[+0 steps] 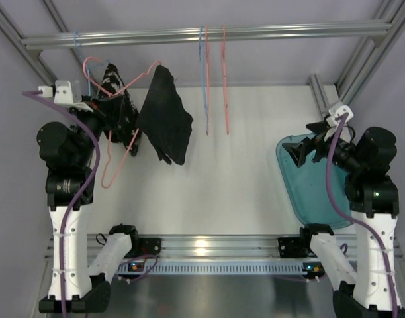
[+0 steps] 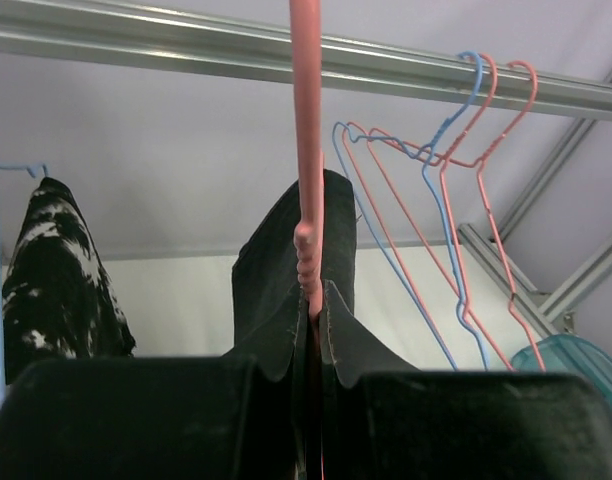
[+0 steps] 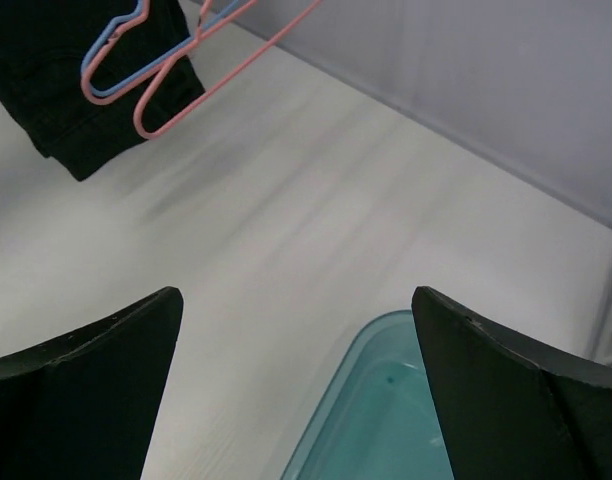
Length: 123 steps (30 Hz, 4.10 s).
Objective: Remove the trousers from the hanger
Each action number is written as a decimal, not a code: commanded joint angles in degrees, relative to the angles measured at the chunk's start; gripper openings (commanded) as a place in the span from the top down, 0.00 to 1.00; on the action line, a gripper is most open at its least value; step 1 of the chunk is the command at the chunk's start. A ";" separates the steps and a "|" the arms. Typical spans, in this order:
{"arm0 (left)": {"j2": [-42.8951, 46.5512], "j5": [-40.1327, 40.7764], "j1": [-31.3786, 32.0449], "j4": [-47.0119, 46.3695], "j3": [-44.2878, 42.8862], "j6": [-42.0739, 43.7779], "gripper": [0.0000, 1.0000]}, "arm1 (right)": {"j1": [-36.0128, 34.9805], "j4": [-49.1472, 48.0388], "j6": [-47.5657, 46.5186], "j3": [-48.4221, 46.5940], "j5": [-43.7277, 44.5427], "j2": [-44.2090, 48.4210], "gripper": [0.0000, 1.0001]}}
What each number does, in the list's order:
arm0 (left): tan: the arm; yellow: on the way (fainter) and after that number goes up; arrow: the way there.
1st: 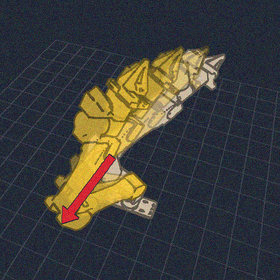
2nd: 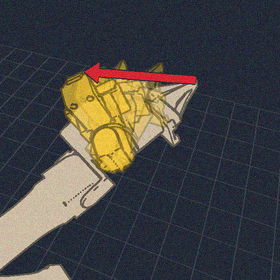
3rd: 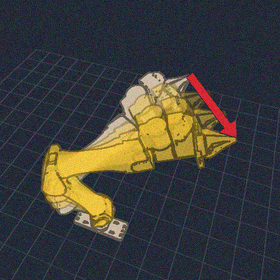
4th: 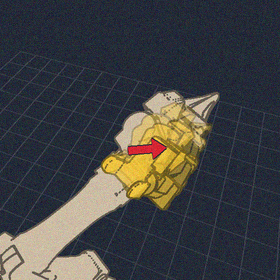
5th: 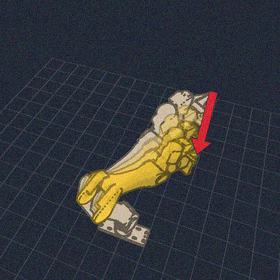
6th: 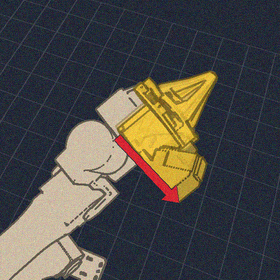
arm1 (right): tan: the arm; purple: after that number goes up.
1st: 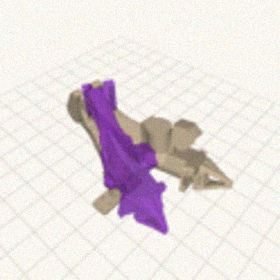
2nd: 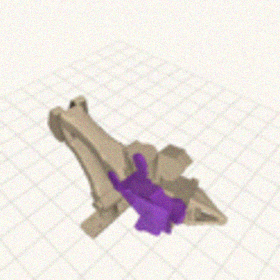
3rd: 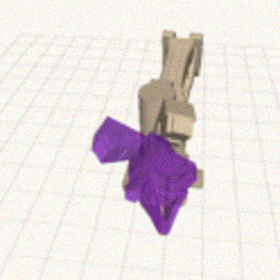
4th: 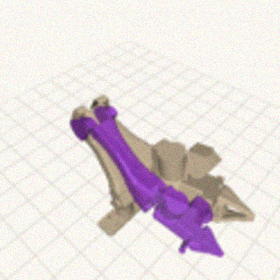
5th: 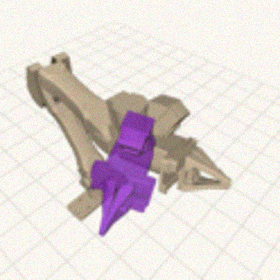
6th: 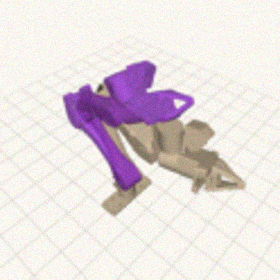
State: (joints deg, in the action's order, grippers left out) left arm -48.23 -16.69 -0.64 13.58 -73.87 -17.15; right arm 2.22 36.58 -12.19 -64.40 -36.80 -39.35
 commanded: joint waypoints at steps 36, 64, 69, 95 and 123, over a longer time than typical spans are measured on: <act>-0.64 7.11 -0.06 13.40 -14.81 -20.64 1.00 | -76.57 -57.31 -2.75 -15.58 52.88 -51.60 0.01; -2.93 4.21 -0.06 13.31 -15.61 -25.22 1.00 | -65.76 -57.06 -4.17 -19.09 42.17 -57.50 0.02; -2.58 4.21 -0.06 13.14 -14.56 -25.31 1.00 | -66.55 -55.47 -3.37 -20.15 40.58 -58.20 0.02; -1.96 2.10 -0.06 11.55 -12.53 -23.20 1.00 | -64.89 -52.66 -9.26 -19.44 39.43 -57.06 0.85; 3.14 7.46 -0.06 8.74 11.28 -13.18 1.00 | -65.76 -44.41 0.50 -29.73 38.91 -38.35 1.00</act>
State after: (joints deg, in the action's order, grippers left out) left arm -46.11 -10.33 -0.64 26.63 -63.48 -32.77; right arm -62.85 0.34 -11.90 -89.41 3.51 -84.23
